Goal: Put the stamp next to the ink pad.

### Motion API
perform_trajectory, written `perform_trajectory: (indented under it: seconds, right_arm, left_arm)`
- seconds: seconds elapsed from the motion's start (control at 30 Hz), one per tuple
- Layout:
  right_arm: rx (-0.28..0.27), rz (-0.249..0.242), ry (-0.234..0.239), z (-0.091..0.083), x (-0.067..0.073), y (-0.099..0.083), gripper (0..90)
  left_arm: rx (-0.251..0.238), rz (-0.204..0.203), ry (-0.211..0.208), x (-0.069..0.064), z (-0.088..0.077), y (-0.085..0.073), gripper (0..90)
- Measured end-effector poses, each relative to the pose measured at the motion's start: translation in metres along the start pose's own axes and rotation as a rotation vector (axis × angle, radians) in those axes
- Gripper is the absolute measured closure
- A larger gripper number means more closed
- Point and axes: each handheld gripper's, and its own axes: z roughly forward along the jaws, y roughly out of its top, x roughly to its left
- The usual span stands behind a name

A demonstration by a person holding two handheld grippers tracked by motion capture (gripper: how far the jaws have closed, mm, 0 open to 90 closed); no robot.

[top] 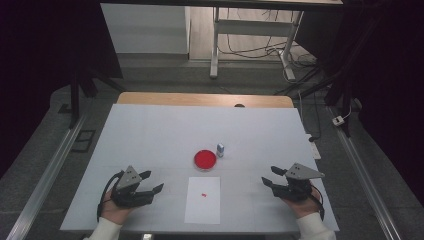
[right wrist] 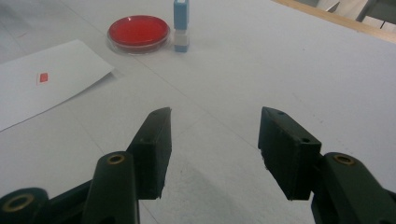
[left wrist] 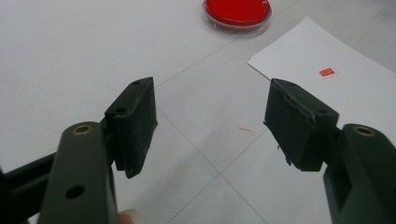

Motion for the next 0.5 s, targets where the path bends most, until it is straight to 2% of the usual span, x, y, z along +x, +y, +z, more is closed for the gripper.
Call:
perform_trajectory:
  seconds: [0.5]
  right_arm:
    - [0.009, -0.005, -0.003, 0.0002, 0.0003, 0.0003, 43.9]
  left_arm:
    - [0.003, 0.003, 0.0, 0.0005, 0.0003, -0.0003, 33.7]
